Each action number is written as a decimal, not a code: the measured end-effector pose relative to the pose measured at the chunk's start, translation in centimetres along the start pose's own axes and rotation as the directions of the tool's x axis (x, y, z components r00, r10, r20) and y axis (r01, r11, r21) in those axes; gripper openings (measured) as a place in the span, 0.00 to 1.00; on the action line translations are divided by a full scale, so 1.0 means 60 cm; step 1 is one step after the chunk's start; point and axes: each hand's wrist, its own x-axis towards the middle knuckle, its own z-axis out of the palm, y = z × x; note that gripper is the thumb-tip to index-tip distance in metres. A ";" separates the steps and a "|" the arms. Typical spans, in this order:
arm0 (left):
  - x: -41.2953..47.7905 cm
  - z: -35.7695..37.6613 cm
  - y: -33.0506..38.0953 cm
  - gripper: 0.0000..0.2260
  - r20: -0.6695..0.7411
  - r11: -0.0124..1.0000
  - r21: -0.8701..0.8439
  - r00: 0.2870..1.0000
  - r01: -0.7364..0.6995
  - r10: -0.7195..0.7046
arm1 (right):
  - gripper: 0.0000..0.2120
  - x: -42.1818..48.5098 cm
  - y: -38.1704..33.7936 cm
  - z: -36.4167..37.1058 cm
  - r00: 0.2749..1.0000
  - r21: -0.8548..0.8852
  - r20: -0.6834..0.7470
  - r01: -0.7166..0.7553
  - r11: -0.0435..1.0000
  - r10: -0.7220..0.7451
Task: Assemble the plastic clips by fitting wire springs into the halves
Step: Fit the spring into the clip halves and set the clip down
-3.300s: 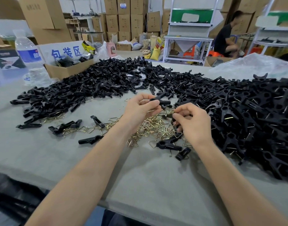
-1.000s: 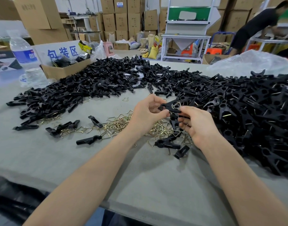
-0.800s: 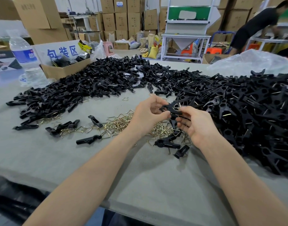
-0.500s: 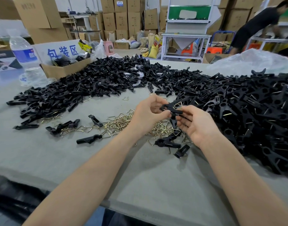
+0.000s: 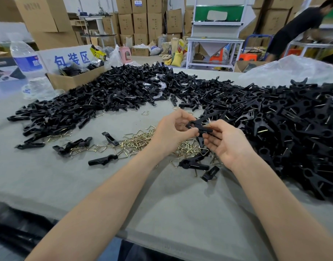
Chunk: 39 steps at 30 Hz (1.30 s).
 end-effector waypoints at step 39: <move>-0.007 -0.001 0.014 0.11 0.082 0.815 0.495 0.950 -0.301 0.302 | 0.22 -0.004 -0.003 -0.008 0.891 -0.069 0.431 -0.126 0.990 0.144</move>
